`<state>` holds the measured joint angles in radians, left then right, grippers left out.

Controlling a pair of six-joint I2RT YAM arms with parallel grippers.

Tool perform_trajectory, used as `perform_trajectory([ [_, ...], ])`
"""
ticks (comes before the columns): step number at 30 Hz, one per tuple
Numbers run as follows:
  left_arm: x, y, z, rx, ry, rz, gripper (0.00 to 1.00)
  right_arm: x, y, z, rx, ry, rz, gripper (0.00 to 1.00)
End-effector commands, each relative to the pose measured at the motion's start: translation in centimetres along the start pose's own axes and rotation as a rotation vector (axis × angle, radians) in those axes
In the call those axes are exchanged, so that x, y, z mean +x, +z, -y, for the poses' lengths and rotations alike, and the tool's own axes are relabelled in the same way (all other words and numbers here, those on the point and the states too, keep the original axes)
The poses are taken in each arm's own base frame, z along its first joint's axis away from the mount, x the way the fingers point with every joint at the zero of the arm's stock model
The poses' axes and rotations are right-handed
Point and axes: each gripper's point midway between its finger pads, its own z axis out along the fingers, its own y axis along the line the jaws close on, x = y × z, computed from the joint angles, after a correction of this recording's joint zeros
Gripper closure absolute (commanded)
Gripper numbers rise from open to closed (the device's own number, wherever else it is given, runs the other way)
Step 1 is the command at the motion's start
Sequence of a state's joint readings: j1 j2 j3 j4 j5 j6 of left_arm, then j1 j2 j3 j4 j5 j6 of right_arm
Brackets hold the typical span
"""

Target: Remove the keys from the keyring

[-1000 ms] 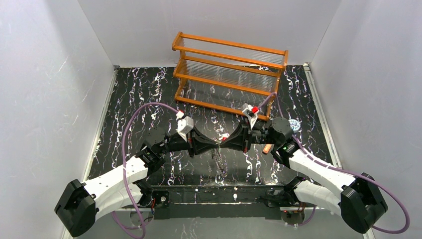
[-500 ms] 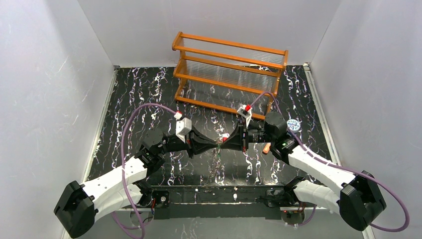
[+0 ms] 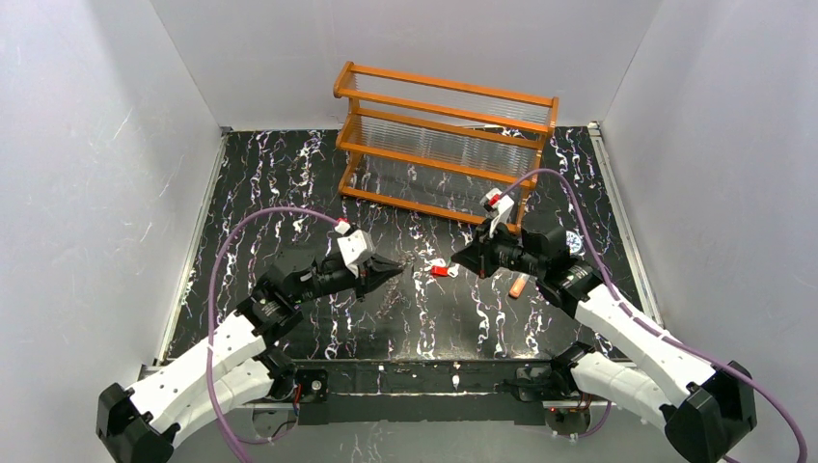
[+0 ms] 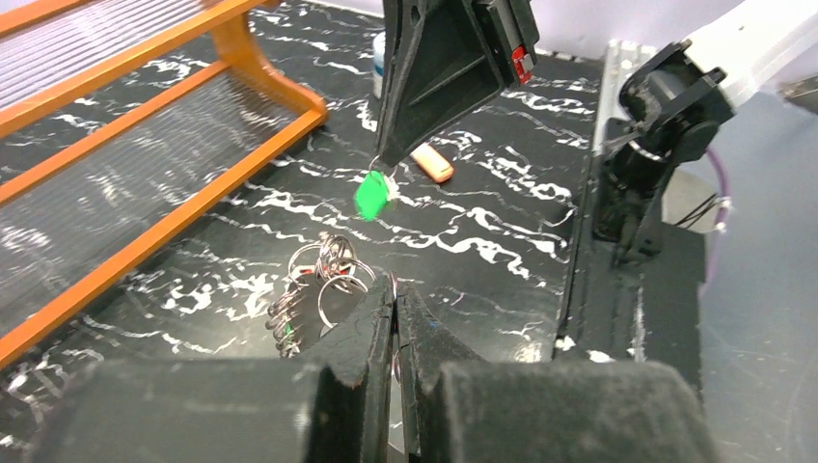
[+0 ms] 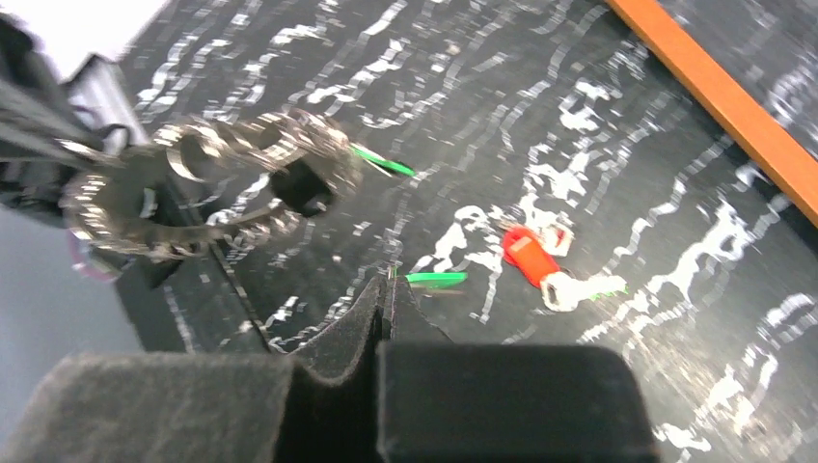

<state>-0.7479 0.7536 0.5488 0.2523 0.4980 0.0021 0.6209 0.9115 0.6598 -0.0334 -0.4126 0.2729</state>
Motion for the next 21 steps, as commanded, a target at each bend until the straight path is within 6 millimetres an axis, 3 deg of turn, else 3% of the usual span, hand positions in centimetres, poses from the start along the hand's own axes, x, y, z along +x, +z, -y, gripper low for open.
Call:
perform_trajectory([
  [1,-1.1,-1.5,-1.3,-0.085,0.107,-0.020,1.00,0.2,-0.6,4.6,0.252,-0.024,-0.021,0.99],
  [12,-1.5,-3.0,-1.1,-0.104,0.165,0.012,1.00,2.6,0.6,11.6,0.547,0.006,-0.046,0.99],
  [21,-2.1,-3.7,-0.9,-0.113,0.177,0.043,1.00,4.3,3.1,14.0,0.585,0.039,-0.052,0.99],
])
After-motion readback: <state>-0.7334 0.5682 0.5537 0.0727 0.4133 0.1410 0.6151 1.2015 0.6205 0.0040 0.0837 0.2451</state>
